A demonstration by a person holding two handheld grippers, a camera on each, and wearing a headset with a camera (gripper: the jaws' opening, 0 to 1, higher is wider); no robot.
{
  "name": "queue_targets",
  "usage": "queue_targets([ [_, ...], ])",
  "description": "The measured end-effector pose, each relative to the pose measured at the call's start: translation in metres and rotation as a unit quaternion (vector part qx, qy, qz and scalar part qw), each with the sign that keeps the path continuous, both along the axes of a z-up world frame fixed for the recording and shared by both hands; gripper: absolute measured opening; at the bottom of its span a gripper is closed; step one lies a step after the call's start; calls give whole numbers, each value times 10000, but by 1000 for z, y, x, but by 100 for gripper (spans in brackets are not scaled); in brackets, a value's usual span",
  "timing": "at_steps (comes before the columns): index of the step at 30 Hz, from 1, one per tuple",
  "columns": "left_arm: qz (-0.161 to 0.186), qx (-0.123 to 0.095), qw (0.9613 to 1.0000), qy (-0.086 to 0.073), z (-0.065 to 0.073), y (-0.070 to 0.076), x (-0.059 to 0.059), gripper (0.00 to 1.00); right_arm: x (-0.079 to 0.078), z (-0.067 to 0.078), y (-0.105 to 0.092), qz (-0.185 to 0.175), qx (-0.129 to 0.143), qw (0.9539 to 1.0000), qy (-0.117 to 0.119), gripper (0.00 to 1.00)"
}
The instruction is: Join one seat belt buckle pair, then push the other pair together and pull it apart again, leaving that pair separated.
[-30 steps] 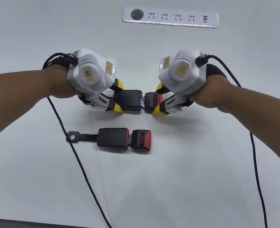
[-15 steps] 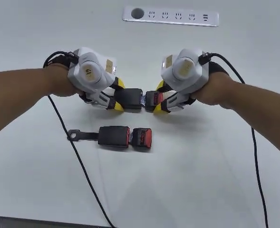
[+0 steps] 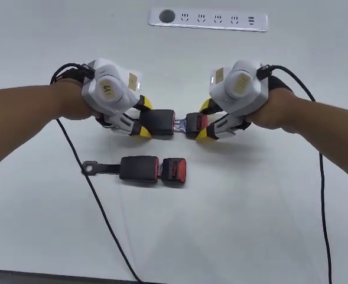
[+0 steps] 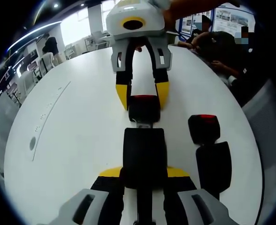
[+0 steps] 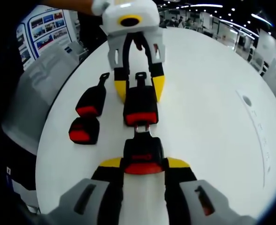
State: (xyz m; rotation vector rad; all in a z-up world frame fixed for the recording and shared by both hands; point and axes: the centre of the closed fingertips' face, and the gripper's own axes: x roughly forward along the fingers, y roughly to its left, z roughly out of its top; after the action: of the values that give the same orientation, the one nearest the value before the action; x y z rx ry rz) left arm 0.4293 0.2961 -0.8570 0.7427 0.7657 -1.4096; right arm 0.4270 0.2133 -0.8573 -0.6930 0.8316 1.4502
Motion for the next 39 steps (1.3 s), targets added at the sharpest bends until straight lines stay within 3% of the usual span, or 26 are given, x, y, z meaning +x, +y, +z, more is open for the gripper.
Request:
queue_targets([
  [11,20,-11,10000,17,-1,1,0,33,-4,-1,-24,-171,107,9998,70,34],
  [17,21,-36,10000,21,-1,1,0,33,-3,-1,-46,-292,21,9995,90,34],
  [39,41,-64,10000,29,-1,-1,1,33,-3,-1,-94,-496,-61,9987,119,34],
])
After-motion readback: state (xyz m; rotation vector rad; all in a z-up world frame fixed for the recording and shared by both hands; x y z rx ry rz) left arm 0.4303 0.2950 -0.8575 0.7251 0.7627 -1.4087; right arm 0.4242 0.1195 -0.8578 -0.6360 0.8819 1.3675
